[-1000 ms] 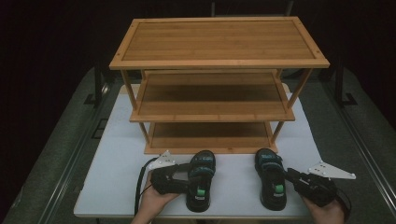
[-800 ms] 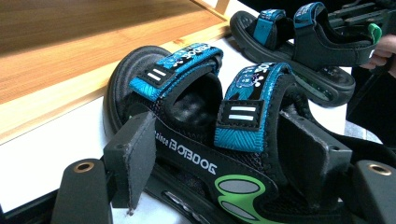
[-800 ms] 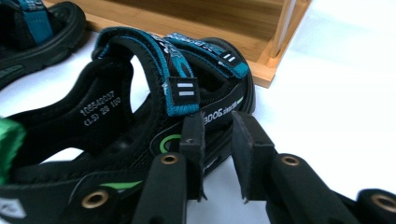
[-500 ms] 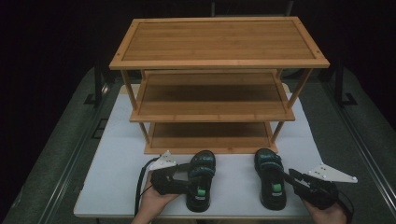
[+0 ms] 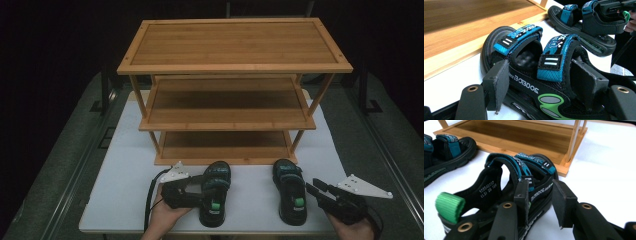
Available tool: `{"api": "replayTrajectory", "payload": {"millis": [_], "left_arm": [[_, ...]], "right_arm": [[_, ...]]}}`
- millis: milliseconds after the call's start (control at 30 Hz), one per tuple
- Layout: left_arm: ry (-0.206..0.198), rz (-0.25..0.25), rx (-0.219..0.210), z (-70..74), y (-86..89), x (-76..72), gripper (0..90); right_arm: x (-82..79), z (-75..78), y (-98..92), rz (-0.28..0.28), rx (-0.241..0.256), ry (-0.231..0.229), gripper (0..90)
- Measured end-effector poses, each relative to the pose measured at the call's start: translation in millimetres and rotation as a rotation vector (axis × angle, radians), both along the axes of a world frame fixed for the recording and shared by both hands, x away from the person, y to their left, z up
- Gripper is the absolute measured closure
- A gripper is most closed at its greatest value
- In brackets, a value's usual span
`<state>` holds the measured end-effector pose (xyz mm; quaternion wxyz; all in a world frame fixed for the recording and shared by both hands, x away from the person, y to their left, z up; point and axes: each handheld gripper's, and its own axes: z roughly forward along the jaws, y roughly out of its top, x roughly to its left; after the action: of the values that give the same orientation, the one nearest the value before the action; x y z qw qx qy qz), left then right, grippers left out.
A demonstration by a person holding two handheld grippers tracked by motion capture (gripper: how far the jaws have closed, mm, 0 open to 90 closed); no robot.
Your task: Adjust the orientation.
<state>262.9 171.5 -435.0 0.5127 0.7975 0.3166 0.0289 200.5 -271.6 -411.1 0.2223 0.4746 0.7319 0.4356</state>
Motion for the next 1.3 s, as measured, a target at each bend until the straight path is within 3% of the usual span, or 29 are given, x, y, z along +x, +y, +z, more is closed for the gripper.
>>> {"api": "replayTrajectory", "payload": {"millis": [100,267,800,967,1300], "left_arm": [[0.002,0.0,-0.001,-0.3,-0.1,0.4,32.2],[0.003,0.001,-0.001,-0.4,-0.2,0.4,32.2],[0.008,0.005,-0.004,-0.7,-0.5,0.6,32.4],[0.005,0.005,-0.003,-0.7,-0.9,0.4,32.3],[0.003,0.019,0.002,-0.5,-1.7,-0.2,34.3]], "right_arm": [[-4.0,7.2,3.8,-0.002,0.012,-0.036,64.4],[-5.1,9.8,10.7,0.02,0.018,-0.042,61.2],[-0.3,6.7,23.4,0.026,-0.044,0.005,53.1],[3.0,2.4,28.7,0.022,-0.072,0.03,54.2],[10.7,-3.3,30.1,-0.012,-0.081,0.064,61.4]]}}
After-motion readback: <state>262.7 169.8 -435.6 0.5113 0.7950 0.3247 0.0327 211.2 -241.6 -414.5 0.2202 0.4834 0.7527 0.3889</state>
